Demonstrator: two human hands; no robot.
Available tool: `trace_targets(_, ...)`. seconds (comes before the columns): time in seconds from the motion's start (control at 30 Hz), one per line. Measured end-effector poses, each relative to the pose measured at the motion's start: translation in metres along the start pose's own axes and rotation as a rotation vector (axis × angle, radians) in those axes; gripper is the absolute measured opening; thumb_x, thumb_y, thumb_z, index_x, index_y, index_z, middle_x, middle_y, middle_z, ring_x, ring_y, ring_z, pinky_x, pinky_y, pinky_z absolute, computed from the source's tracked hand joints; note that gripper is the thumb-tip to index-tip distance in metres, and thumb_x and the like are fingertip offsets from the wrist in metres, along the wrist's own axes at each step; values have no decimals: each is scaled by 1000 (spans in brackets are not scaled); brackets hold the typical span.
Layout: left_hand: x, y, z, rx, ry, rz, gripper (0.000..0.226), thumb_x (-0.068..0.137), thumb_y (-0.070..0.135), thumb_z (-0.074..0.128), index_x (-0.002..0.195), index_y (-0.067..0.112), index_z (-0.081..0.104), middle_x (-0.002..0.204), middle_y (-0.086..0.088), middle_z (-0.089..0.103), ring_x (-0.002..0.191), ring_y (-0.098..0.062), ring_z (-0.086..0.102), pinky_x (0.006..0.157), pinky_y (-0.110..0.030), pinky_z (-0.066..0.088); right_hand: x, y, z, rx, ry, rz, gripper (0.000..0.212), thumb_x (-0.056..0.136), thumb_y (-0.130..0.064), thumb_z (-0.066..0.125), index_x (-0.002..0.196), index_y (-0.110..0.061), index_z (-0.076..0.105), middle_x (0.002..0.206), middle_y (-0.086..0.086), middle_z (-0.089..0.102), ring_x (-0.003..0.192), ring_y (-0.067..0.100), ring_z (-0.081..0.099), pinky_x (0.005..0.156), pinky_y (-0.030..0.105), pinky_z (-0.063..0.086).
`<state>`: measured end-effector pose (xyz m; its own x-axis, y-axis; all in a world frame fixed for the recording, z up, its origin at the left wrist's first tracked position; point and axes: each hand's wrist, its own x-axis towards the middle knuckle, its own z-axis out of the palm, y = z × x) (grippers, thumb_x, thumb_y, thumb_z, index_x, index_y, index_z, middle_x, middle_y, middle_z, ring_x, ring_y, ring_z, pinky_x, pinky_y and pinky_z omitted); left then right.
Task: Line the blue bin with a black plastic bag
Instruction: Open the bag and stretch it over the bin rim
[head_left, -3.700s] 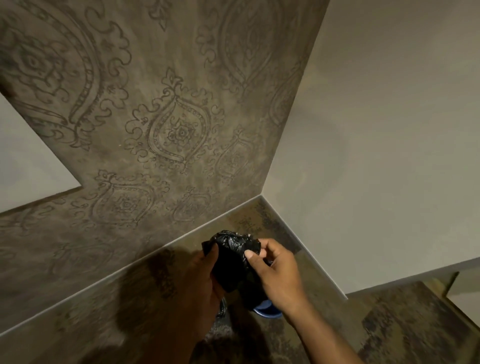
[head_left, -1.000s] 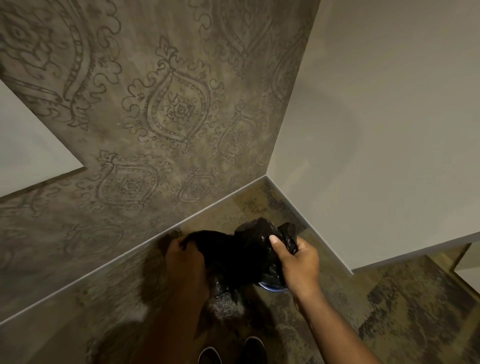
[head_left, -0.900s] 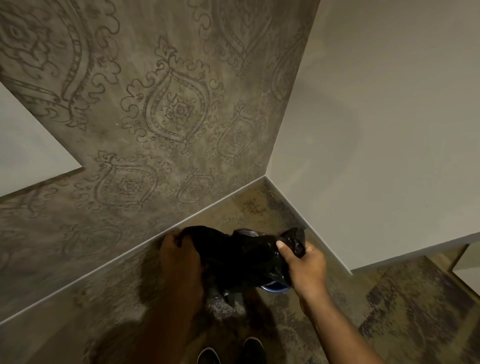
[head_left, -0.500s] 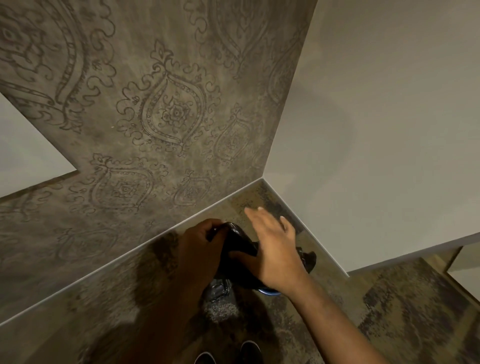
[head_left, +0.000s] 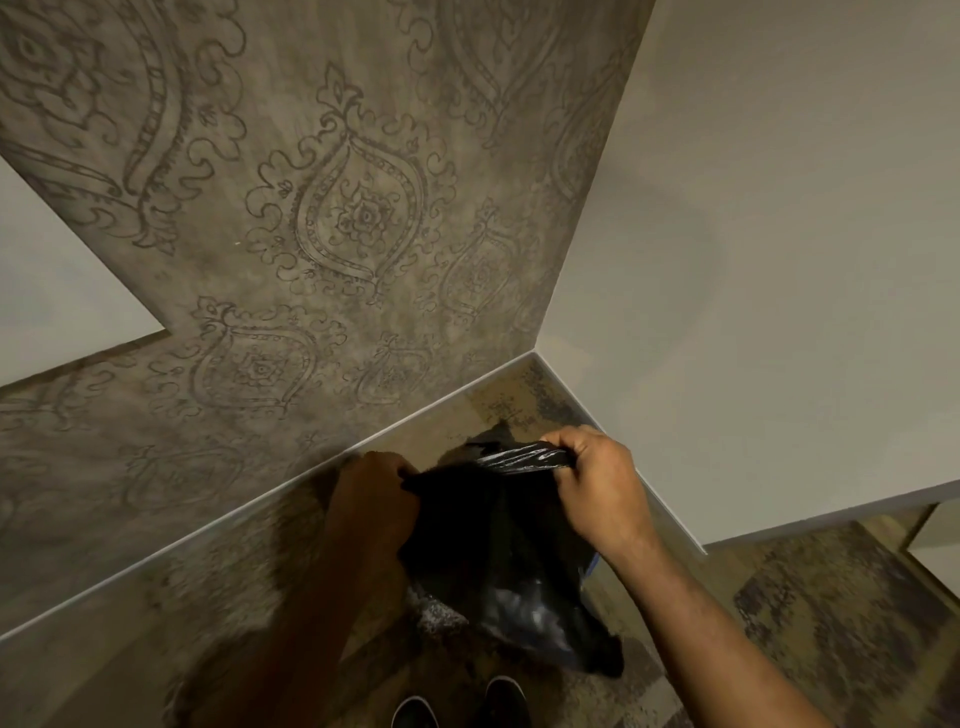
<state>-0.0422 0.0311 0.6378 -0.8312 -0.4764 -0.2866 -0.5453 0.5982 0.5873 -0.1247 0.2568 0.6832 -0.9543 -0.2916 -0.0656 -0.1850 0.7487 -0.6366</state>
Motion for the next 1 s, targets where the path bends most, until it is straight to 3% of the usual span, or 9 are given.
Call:
trace_targets(0.13,-5,-7,-3,-116,127,-46,29,88,-3,65,95,18,82,89,4,75,75,-4,62,68,-18,43,-1,15,-6,62,70,47,37,85,6,63,91,-26,79,94,-7,71,86,3,64,78,23,51)
trace_targets(0.2,-7,-8,-3,-219,188,-82,36,88,-6,62,99,23,79,88,12,69,77,4,56,67,-12,38,0,23,-9,67,82,82,34,87,5,63,93,-24,79,96,-5,73,89,8,65,80,26,53)
trace_targets(0.37,-10,-6,0,-469,236,-162,42,81,-9,59,96,28,72,88,11,73,81,-7,68,59,-16,46,-1,35,-17,56,137,187,23,91,-7,66,102,-26,75,104,-4,73,103,20,70,79,26,52)
trace_targets(0.5,-11,12,-2,-425,109,28,30,83,6,67,96,32,76,84,20,76,83,9,70,58,-1,48,-8,20,-13,-159,70,-4,93,80,-47,71,161,-19,35,167,4,38,155,23,33,124,50,29)
trace_targets(0.63,-7,32,-3,-266,32,153,19,85,16,71,98,28,79,76,14,75,72,2,71,62,-10,53,-9,-7,7,-284,-155,-274,113,79,-78,60,166,-24,14,174,-3,23,161,15,16,130,51,12)
trace_targets(0.73,-6,43,-5,-224,7,220,16,86,19,72,97,27,81,78,13,77,77,-3,72,73,-24,57,-9,-18,22,-197,-249,-272,85,85,-70,54,158,-29,39,162,-6,46,152,12,36,129,55,11)
trace_targets(0.8,-5,44,-6,-210,-22,282,11,88,19,74,94,26,79,78,19,74,79,5,70,75,-20,55,-11,-23,26,-136,-247,-250,43,86,-56,52,123,-38,62,127,-13,68,126,10,57,121,52,25)
trace_targets(0.87,-5,40,-10,-200,-92,317,16,82,29,84,96,31,77,77,27,69,77,14,66,73,-10,51,-10,-24,26,-196,-216,-228,7,87,-42,58,92,-37,58,97,-14,69,98,9,63,106,45,39)
trace_targets(1.0,-2,20,-6,65,-267,292,43,65,35,95,105,30,78,78,23,63,74,8,57,64,-9,37,-5,-19,23,-244,-137,-147,14,87,-15,53,82,-28,51,84,-6,68,81,21,67,90,45,54)
